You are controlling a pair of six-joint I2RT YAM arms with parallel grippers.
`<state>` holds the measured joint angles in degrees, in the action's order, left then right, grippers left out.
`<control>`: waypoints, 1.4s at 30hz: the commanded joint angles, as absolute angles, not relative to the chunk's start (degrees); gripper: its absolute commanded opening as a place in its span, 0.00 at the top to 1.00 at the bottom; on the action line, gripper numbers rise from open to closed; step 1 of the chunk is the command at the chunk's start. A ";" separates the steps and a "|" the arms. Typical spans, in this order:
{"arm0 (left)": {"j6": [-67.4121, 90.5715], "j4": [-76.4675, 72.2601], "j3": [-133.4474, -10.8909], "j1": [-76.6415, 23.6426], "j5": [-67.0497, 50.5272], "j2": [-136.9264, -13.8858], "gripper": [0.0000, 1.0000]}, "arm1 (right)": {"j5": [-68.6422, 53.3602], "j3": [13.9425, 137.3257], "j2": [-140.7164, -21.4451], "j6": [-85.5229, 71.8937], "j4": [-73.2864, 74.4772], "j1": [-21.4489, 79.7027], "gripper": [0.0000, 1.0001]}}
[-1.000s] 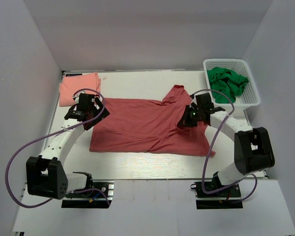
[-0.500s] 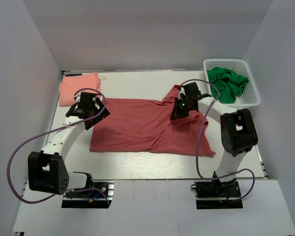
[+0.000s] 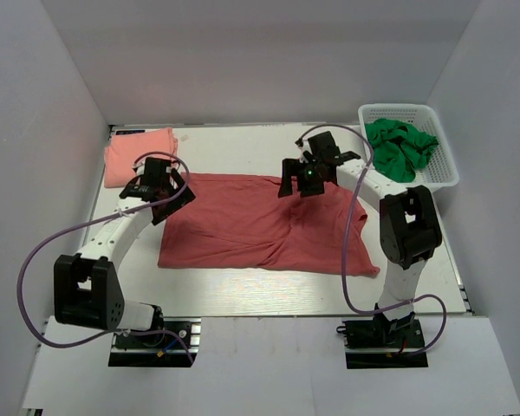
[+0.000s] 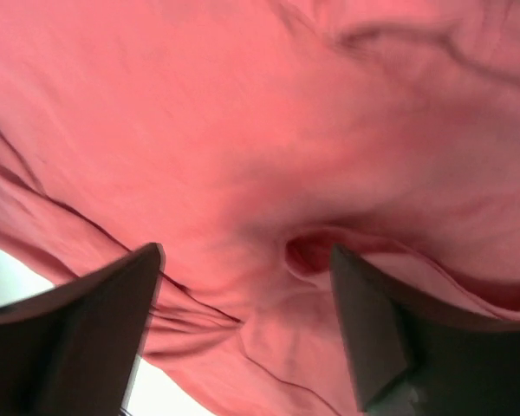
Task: Fold and stack the t-shirts
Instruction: Fold the flattened tshirt in 1/3 of the way, then grap the side of the flattened tshirt furthest away from the robot with both arms
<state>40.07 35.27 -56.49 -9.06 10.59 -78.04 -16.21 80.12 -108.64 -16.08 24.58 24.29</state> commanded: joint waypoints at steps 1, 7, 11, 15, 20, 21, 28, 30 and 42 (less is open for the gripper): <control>39.37 33.22 -60.20 -8.70 10.99 -79.10 0.00 | -16.17 84.81 -108.81 -14.51 24.78 24.43 0.10; 38.85 30.50 -66.07 -8.70 12.91 -84.98 0.00 | -9.24 89.38 -109.33 -16.61 24.17 23.29 0.10; 36.40 30.50 -72.76 -8.70 16.43 -94.71 0.00 | -3.78 96.15 -112.58 -18.54 27.59 20.66 0.10; 34.45 29.00 -79.78 -8.70 17.66 -103.41 0.01 | -2.55 100.89 -116.18 -19.07 28.30 18.90 0.10; 34.45 30.06 -87.79 -8.70 22.31 -113.19 0.09 | -0.80 107.74 -121.90 -18.37 29.61 17.31 0.10; 34.45 30.06 -90.15 -8.70 22.32 -114.51 0.09 | -0.44 109.58 -123.47 -18.20 29.53 16.79 0.10; 35.16 33.21 -100.96 -8.17 26.27 -125.50 0.25 | 2.28 120.91 -133.66 -18.89 29.09 15.30 0.10; 35.16 34.71 -102.74 -8.17 26.81 -128.13 0.31 | 2.37 122.08 -134.91 -19.68 29.00 14.42 0.10; 36.21 33.40 -99.76 -8.17 23.91 -129.20 1.00 | 4.49 125.51 -142.12 -20.13 23.38 12.66 0.10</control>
